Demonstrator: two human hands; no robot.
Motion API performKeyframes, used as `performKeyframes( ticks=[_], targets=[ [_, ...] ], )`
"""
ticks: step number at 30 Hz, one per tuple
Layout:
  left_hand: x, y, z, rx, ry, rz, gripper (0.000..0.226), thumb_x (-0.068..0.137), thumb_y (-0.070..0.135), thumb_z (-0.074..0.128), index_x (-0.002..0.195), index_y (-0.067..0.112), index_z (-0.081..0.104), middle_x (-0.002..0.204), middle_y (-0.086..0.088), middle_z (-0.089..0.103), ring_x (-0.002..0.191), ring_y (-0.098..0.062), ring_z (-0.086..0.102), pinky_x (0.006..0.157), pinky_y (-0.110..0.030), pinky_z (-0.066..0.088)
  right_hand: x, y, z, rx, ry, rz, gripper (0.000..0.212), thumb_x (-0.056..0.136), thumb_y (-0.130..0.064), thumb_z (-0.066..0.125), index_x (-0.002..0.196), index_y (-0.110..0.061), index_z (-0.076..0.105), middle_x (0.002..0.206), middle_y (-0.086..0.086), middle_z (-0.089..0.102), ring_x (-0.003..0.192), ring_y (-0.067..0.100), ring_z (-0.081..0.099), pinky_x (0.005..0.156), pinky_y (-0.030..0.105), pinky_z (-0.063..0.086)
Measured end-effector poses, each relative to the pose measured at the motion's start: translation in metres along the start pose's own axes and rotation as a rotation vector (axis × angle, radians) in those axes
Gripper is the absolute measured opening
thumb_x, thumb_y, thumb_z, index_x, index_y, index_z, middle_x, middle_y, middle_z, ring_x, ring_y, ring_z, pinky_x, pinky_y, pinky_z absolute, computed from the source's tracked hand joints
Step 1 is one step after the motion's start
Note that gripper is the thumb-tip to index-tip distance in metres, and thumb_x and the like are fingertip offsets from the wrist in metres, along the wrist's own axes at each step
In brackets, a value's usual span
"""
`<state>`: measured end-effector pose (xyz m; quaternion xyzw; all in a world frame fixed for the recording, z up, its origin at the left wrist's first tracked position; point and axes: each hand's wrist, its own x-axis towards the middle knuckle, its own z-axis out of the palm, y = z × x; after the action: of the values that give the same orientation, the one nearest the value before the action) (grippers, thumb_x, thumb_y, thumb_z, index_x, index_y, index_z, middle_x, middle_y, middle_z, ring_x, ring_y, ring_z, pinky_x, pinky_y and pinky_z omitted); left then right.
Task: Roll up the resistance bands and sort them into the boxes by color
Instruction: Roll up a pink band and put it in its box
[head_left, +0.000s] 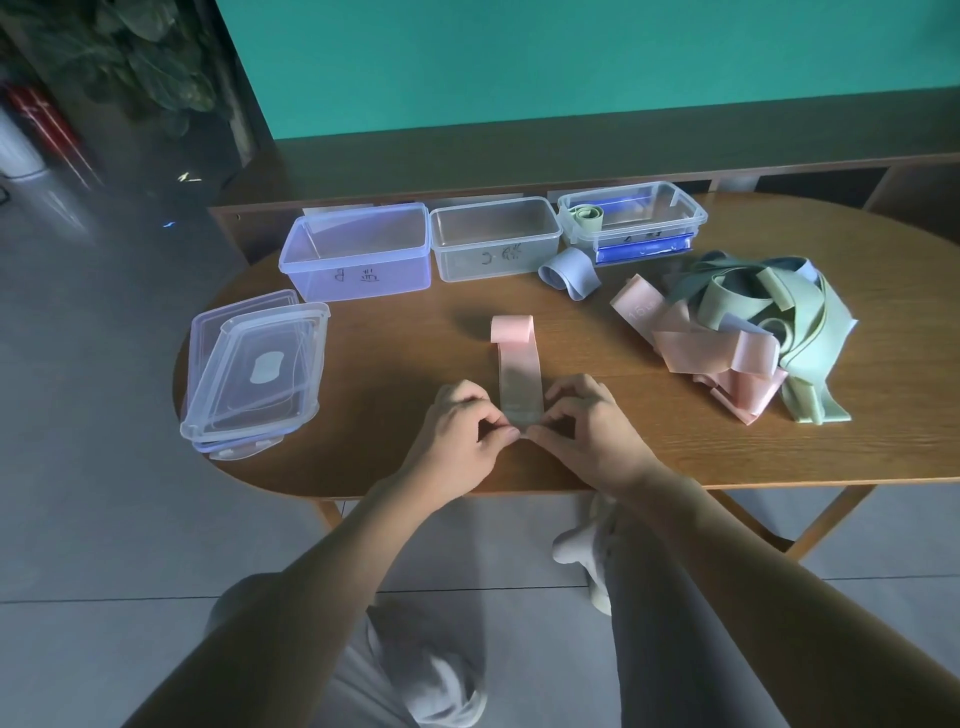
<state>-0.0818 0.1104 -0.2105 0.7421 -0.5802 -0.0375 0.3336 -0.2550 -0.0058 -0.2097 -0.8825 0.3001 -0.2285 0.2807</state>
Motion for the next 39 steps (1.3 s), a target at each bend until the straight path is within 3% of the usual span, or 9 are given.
performKeyframes(
  ticks=[4, 10, 13, 17, 21, 27, 31, 35, 39],
  targets=[
    [0.001, 0.002, -0.001, -0.004, 0.004, -0.042, 0.022, 0.089, 0.035, 0.075, 0.086, 0.013, 0.076, 0.102, 0.011, 0.046, 0.101, -0.011, 0.049, 0.087, -0.024, 0.047, 0.005, -0.002, -0.006, -0.029, -0.044, 0.091, 0.027, 0.084, -0.041, 0.079, 0.076, -0.016, 0.074, 0.114, -0.011, 0.049, 0.108, 0.01, 0.046, 0.082, 0.009, 0.034],
    [0.008, 0.001, 0.0, -0.003, 0.0, -0.154, 0.03, 0.084, 0.043, 0.078, 0.082, 0.015, 0.07, 0.108, 0.005, 0.05, 0.102, -0.01, 0.048, 0.085, -0.023, 0.047, 0.011, -0.013, -0.017, -0.007, -0.108, 0.199, 0.035, 0.082, -0.043, 0.081, 0.059, -0.03, 0.057, 0.117, -0.011, 0.05, 0.111, 0.01, 0.044, 0.087, 0.018, 0.035],
    [0.009, 0.0, 0.001, -0.033, 0.019, -0.129, 0.023, 0.085, 0.036, 0.079, 0.084, 0.017, 0.066, 0.113, 0.004, 0.051, 0.106, -0.01, 0.047, 0.089, -0.026, 0.048, 0.013, -0.014, -0.017, 0.004, -0.087, 0.207, 0.034, 0.082, -0.04, 0.081, 0.061, -0.03, 0.057, 0.116, -0.009, 0.051, 0.111, 0.011, 0.044, 0.088, 0.019, 0.036],
    [0.005, 0.001, 0.003, -0.022, 0.006, 0.127, 0.004, 0.09, 0.018, 0.075, 0.088, 0.018, 0.071, 0.1, 0.006, 0.059, 0.096, -0.009, 0.053, 0.081, -0.033, 0.055, 0.013, -0.011, -0.014, -0.011, -0.071, 0.165, 0.031, 0.084, -0.037, 0.08, 0.066, -0.029, 0.056, 0.114, -0.008, 0.052, 0.109, 0.014, 0.046, 0.088, 0.022, 0.038],
    [0.004, -0.002, 0.001, 0.028, -0.014, 0.264, 0.006, 0.091, 0.011, 0.072, 0.094, 0.013, 0.076, 0.094, 0.002, 0.065, 0.092, -0.009, 0.056, 0.079, -0.025, 0.052, 0.011, -0.007, -0.011, -0.04, -0.055, 0.127, 0.023, 0.086, -0.039, 0.077, 0.077, -0.023, 0.063, 0.113, -0.008, 0.053, 0.105, 0.012, 0.046, 0.088, 0.021, 0.041],
    [0.009, -0.003, -0.002, -0.059, -0.067, 0.136, 0.01, 0.088, 0.025, 0.078, 0.094, 0.018, 0.078, 0.096, 0.009, 0.06, 0.093, -0.001, 0.053, 0.082, -0.009, 0.042, 0.008, -0.004, -0.007, -0.039, 0.005, 0.008, 0.017, 0.089, -0.038, 0.072, 0.09, -0.033, 0.056, 0.107, -0.011, 0.054, 0.098, 0.012, 0.047, 0.088, 0.03, 0.043],
    [0.012, -0.002, 0.0, -0.059, -0.072, 0.104, 0.008, 0.089, 0.023, 0.076, 0.092, 0.016, 0.077, 0.094, 0.007, 0.06, 0.089, -0.004, 0.054, 0.079, -0.016, 0.047, 0.006, -0.002, -0.003, -0.038, -0.026, -0.116, 0.006, 0.096, -0.031, 0.066, 0.093, -0.036, 0.064, 0.108, -0.015, 0.06, 0.101, 0.011, 0.047, 0.095, 0.037, 0.045],
    [0.012, 0.001, 0.0, -0.089, -0.088, 0.085, 0.006, 0.087, 0.019, 0.077, 0.085, 0.014, 0.075, 0.086, 0.005, 0.064, 0.083, -0.008, 0.058, 0.073, -0.031, 0.053, 0.006, 0.001, 0.0, -0.084, -0.038, -0.164, 0.007, 0.099, -0.032, 0.063, 0.098, -0.031, 0.07, 0.106, -0.01, 0.062, 0.101, 0.014, 0.048, 0.09, 0.041, 0.046],
    [0.016, 0.003, -0.001, -0.105, -0.12, 0.017, 0.006, 0.088, 0.022, 0.075, 0.086, 0.017, 0.075, 0.087, 0.009, 0.064, 0.082, -0.005, 0.06, 0.074, -0.031, 0.055, 0.004, 0.007, -0.002, -0.084, -0.05, -0.228, 0.012, 0.101, -0.037, 0.058, 0.098, -0.031, 0.068, 0.1, -0.012, 0.06, 0.095, 0.012, 0.048, 0.085, 0.043, 0.048]
  ],
)
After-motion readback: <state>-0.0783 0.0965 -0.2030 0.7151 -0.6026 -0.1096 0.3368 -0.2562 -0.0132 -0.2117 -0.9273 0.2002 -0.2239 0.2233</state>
